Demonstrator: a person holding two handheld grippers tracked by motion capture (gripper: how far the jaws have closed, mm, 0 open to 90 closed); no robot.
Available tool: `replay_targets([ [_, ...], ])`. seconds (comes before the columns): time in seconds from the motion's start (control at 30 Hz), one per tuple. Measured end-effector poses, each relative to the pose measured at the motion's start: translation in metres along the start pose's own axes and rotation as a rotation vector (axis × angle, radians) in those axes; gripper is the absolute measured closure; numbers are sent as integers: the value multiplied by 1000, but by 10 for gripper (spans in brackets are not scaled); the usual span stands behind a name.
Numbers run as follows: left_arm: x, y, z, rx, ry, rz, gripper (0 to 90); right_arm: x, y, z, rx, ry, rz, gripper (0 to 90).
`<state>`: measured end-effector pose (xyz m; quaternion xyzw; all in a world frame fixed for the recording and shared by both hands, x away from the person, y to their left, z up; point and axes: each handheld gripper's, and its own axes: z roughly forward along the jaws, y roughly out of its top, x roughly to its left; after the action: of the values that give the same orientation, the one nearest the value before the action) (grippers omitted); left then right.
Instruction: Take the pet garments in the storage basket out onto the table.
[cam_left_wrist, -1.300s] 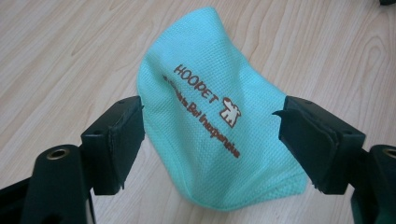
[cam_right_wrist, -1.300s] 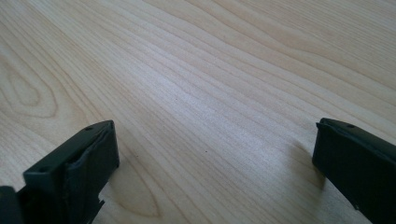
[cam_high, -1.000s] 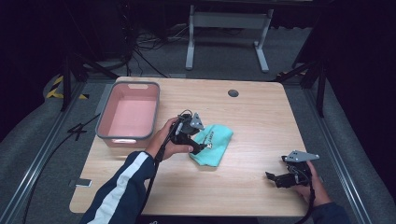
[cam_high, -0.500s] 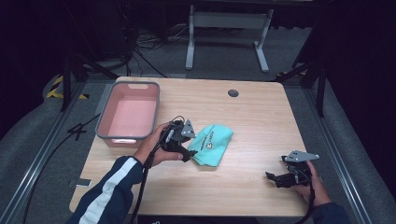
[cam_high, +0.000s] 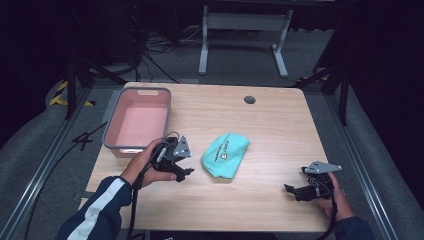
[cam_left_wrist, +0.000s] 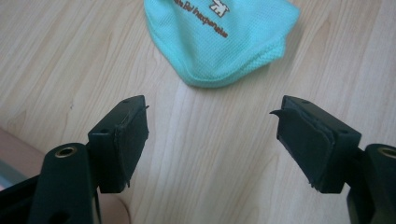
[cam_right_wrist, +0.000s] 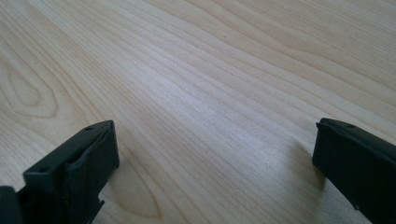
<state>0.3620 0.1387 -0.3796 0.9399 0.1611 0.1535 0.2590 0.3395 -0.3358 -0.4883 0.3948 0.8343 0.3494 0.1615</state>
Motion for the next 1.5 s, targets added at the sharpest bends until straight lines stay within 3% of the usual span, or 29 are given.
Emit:
replay_targets([
  [0.17, -3, -18, -7, 28, 17, 0, 242, 0, 0, 0, 0, -2, 1, 7],
  [0.37, -2, -44, -16, 50, 31, -45, 234, 0, 0, 0, 0, -2, 2, 7],
  [0.53, -3, -62, -18, 65, 37, -49, 217, 0, 0, 0, 1, -2, 4, 7],
  [0.67, -3, -79, -21, 73, 43, -76, 206, 0, 0, 0, 1, -3, 4, 7],
  [0.87, -4, -103, -25, 45, 45, -118, 191, 0, 0, 0, 1, -4, 5, 7],
  [1.3, 7, -174, -32, -30, 34, -260, 181, 1, 0, 0, 1, -6, 6, 7],
  [1.5, 9, -191, -33, -70, 22, -314, 181, 1, 0, 0, -1, -4, 10, 7],
])
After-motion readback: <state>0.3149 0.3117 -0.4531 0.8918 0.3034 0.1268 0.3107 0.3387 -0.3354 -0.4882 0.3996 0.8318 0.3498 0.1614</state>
